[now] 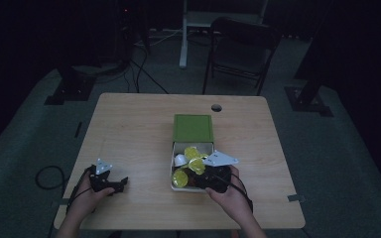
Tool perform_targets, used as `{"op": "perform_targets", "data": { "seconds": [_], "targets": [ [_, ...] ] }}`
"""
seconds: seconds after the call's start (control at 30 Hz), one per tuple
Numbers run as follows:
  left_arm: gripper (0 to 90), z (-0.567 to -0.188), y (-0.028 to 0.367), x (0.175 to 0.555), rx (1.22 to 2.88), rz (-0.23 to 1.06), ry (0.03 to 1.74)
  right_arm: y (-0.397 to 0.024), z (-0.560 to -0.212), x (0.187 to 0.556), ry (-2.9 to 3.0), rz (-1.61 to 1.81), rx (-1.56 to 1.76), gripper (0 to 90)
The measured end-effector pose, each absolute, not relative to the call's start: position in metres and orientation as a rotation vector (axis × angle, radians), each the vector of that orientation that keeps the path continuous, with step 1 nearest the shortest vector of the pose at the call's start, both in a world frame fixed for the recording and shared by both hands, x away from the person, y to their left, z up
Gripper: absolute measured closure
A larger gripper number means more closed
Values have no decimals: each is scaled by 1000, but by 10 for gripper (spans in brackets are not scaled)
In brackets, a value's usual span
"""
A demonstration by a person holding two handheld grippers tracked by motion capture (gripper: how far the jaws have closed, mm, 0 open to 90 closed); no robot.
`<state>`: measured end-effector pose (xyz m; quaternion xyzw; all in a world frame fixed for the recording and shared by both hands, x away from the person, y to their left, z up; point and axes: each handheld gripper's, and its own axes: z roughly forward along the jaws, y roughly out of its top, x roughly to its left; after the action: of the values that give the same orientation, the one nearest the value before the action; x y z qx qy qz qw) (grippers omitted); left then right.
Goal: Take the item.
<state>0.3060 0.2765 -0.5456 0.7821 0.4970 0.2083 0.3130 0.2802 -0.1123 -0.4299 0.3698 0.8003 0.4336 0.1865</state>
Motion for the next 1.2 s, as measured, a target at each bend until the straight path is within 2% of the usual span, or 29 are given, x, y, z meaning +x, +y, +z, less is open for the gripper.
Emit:
{"op": "perform_targets", "data": {
  "seconds": [0.57, 1.2],
  "targets": [
    [77, -546, 276, 306, 2062, 550, 1311, -159, -417, 286, 2132, 1211, 1129, 398],
    [77, -546, 276, 306, 2061, 550, 1311, -216, -422, 284, 1999, 1170, 1252, 398]
  ]
}}
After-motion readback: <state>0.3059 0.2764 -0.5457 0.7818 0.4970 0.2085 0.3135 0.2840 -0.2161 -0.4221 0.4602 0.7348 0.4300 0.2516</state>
